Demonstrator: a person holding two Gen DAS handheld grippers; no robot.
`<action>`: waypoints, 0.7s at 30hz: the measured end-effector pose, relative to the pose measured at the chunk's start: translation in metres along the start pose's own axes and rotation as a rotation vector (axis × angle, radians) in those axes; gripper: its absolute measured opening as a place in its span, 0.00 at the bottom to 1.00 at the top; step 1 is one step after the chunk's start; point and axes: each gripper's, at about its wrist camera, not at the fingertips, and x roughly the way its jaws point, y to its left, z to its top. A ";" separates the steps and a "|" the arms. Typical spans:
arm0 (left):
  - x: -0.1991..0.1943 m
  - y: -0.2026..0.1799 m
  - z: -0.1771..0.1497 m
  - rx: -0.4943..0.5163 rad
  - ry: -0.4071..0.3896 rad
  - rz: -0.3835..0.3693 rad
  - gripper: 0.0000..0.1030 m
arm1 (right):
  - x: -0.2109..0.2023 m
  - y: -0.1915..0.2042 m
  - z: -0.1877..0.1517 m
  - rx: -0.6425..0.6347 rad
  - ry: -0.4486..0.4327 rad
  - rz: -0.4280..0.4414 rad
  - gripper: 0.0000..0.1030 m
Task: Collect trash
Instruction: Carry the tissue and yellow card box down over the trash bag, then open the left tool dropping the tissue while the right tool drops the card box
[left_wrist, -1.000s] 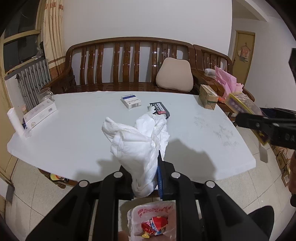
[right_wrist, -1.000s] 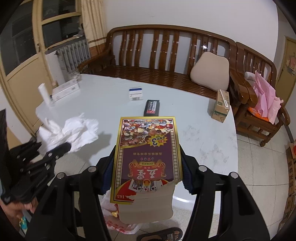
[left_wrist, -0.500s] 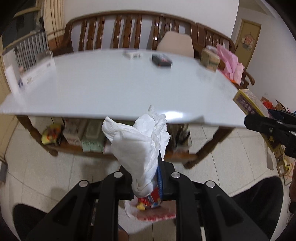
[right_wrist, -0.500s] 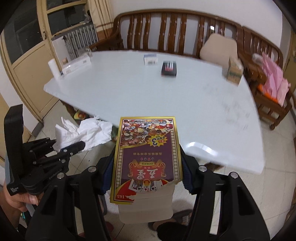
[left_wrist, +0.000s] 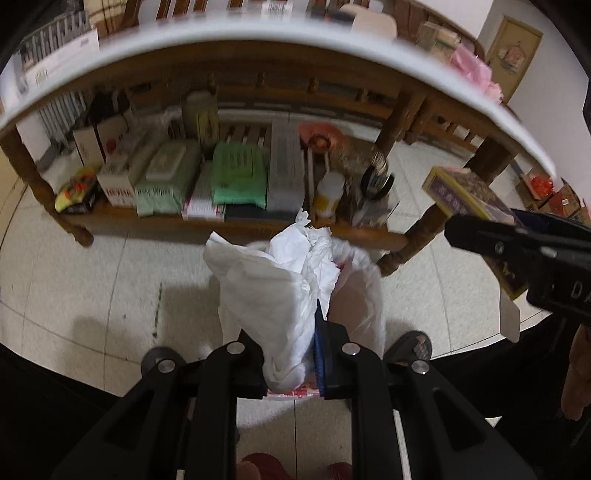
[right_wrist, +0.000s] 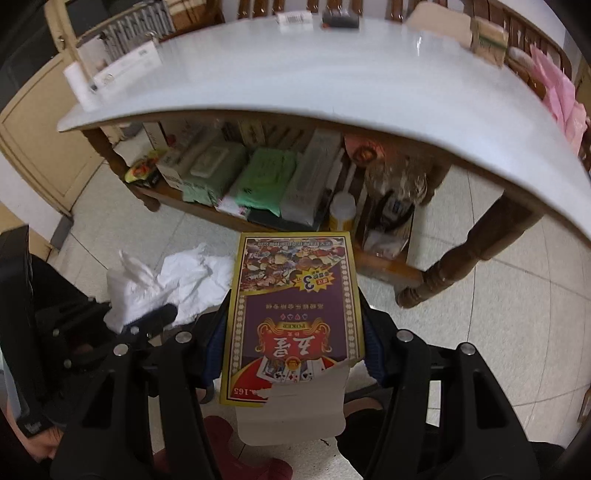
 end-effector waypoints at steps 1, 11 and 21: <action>0.008 0.001 -0.003 -0.005 0.012 0.001 0.17 | 0.010 -0.002 -0.002 0.009 0.013 -0.001 0.57; 0.078 -0.002 -0.038 0.004 0.097 -0.003 0.17 | 0.094 -0.001 -0.020 0.031 0.114 -0.014 0.57; 0.104 0.008 -0.046 -0.005 0.131 0.025 0.18 | 0.141 -0.007 -0.019 0.054 0.160 -0.030 0.57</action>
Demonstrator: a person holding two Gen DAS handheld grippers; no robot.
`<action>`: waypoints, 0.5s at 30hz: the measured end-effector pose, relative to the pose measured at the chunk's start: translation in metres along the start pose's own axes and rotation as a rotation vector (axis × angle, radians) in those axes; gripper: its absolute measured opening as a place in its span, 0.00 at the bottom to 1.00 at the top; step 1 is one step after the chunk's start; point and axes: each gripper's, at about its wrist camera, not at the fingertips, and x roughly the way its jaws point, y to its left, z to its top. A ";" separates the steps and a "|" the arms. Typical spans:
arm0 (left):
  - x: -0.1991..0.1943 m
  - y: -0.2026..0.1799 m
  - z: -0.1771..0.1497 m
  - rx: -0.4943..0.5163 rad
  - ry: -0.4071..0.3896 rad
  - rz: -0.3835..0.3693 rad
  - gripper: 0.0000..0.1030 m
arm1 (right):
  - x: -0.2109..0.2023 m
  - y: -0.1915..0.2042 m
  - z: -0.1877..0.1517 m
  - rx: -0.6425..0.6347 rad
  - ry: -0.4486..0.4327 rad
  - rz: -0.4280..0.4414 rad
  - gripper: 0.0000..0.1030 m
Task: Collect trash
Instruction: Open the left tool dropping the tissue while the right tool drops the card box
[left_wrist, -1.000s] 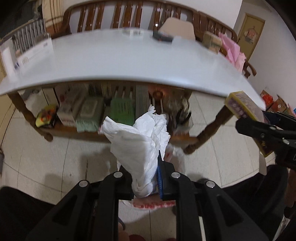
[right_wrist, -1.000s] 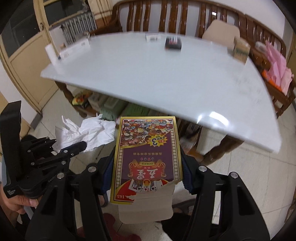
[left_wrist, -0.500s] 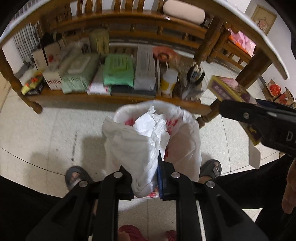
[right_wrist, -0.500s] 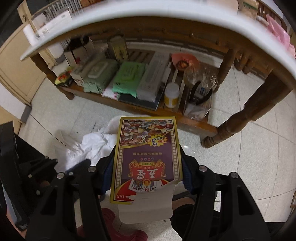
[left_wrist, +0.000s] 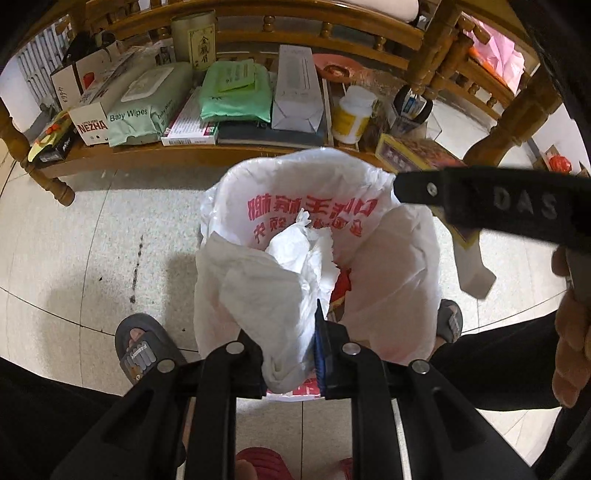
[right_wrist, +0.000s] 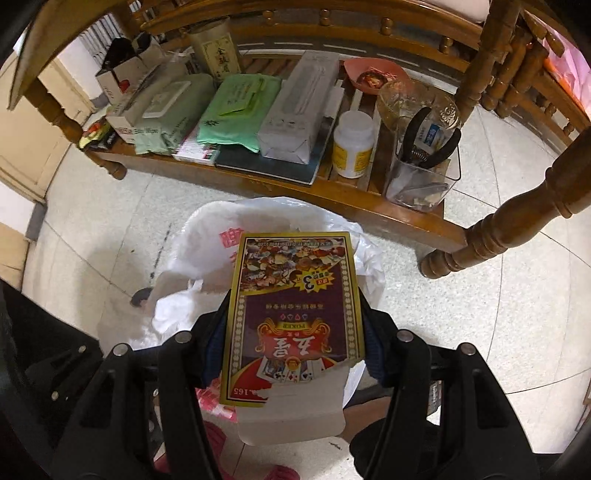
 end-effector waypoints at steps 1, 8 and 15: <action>0.002 -0.001 -0.001 0.008 0.002 0.005 0.18 | 0.004 -0.001 0.001 0.010 0.009 0.006 0.57; 0.004 0.001 -0.004 0.007 -0.001 0.021 0.32 | 0.019 0.000 0.003 0.011 0.034 0.001 0.57; 0.003 0.004 -0.004 -0.010 -0.001 0.002 0.67 | 0.025 -0.004 0.006 0.030 0.033 0.002 0.87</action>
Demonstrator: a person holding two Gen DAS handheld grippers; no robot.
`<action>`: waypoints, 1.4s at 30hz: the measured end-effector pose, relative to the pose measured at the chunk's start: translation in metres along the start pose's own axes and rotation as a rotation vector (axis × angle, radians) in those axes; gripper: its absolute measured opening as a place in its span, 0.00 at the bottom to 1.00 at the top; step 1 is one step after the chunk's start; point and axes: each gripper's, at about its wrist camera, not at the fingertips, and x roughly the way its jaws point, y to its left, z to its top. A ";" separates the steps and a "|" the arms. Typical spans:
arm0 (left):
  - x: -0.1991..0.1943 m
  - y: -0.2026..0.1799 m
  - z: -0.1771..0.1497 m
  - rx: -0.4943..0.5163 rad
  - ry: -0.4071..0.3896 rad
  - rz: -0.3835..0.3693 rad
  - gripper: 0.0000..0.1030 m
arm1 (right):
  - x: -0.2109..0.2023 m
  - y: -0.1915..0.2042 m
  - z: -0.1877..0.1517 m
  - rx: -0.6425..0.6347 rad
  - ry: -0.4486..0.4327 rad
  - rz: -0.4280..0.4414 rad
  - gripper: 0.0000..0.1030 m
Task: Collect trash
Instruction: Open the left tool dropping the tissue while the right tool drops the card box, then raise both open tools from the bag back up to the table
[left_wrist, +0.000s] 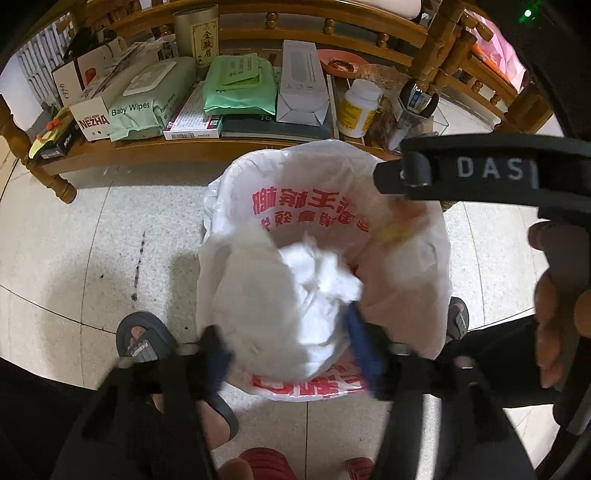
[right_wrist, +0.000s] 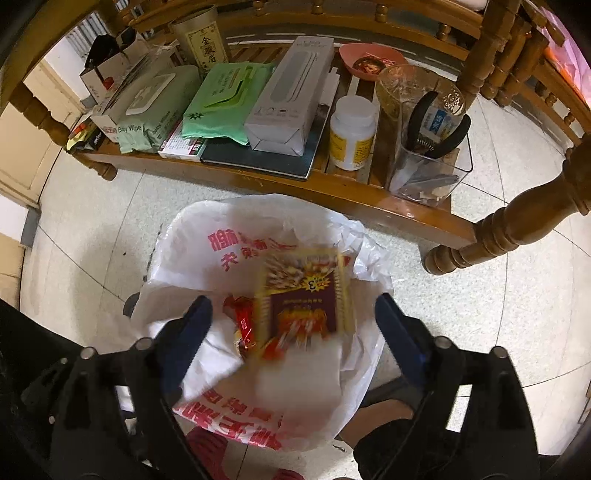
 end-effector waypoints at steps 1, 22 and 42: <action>-0.001 0.000 0.000 -0.002 -0.003 -0.007 0.74 | 0.002 -0.001 0.000 0.005 0.009 0.007 0.89; -0.024 0.005 0.007 -0.033 -0.074 0.016 0.92 | -0.019 -0.014 -0.003 0.077 -0.027 -0.014 0.91; -0.096 0.010 0.027 -0.095 -0.207 0.027 0.92 | -0.124 -0.017 -0.020 0.088 -0.120 0.030 0.91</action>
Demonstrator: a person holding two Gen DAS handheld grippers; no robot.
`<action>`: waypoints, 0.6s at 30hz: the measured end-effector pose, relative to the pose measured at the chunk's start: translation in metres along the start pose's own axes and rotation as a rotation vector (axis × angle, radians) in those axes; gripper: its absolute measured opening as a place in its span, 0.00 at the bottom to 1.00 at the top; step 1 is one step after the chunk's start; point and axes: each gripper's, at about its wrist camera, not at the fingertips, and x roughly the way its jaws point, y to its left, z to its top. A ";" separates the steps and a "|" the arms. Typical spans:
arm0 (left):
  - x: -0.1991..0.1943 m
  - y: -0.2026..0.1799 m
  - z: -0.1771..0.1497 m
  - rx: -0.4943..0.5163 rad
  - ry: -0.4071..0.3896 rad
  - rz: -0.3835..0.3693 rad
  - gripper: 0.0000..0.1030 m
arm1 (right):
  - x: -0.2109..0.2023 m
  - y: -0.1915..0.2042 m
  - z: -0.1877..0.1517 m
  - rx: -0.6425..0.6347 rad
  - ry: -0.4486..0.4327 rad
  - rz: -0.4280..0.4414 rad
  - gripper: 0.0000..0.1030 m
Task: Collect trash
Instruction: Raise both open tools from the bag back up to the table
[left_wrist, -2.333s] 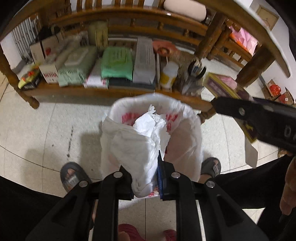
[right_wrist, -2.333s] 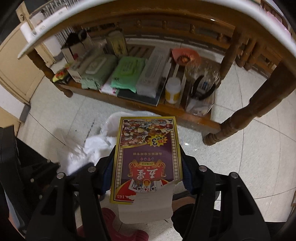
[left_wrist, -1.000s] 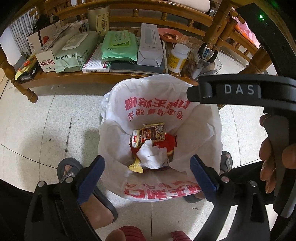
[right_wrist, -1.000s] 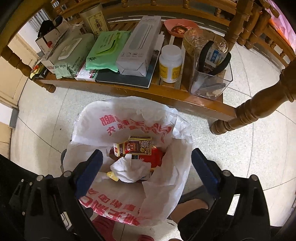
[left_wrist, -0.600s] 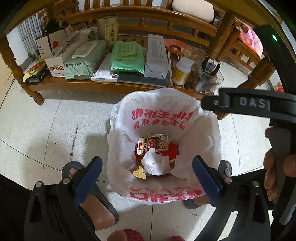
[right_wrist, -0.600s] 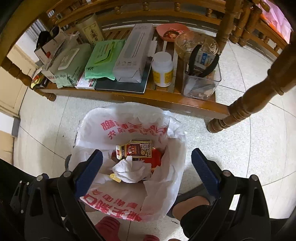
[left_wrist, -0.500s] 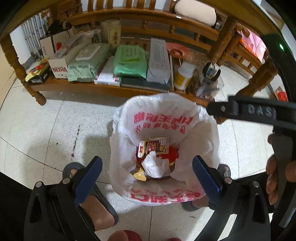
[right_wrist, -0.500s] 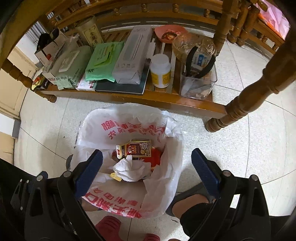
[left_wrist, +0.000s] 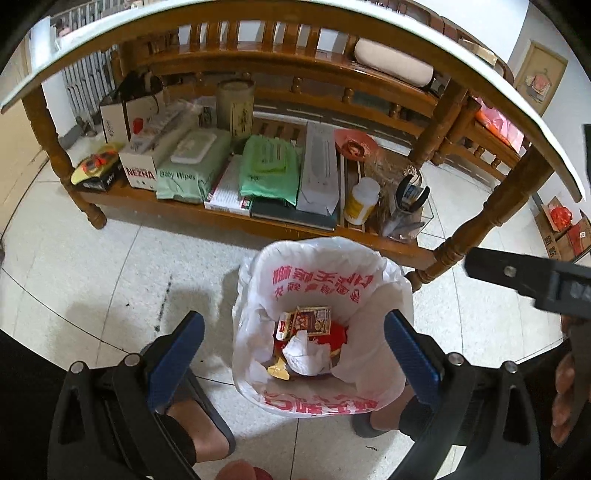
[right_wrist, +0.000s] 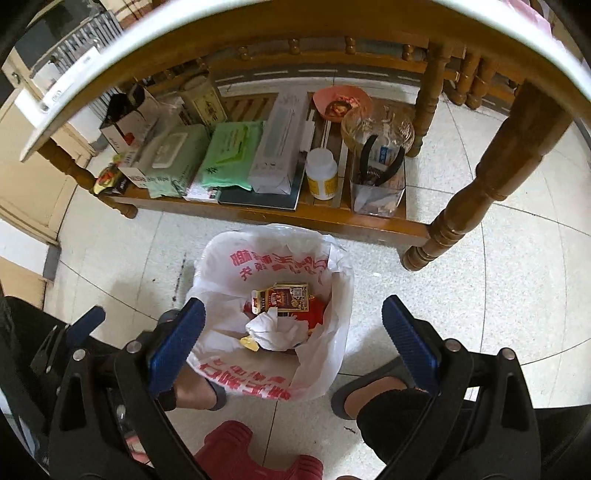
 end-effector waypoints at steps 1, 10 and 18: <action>-0.004 0.000 0.001 -0.002 -0.005 -0.001 0.92 | -0.005 -0.001 0.001 -0.004 -0.006 -0.001 0.91; -0.041 0.007 0.024 -0.052 -0.058 -0.013 0.92 | -0.074 0.000 0.004 -0.033 -0.074 0.007 0.91; -0.097 0.005 0.078 -0.050 -0.143 -0.025 0.92 | -0.150 0.010 0.034 -0.094 -0.191 0.025 0.91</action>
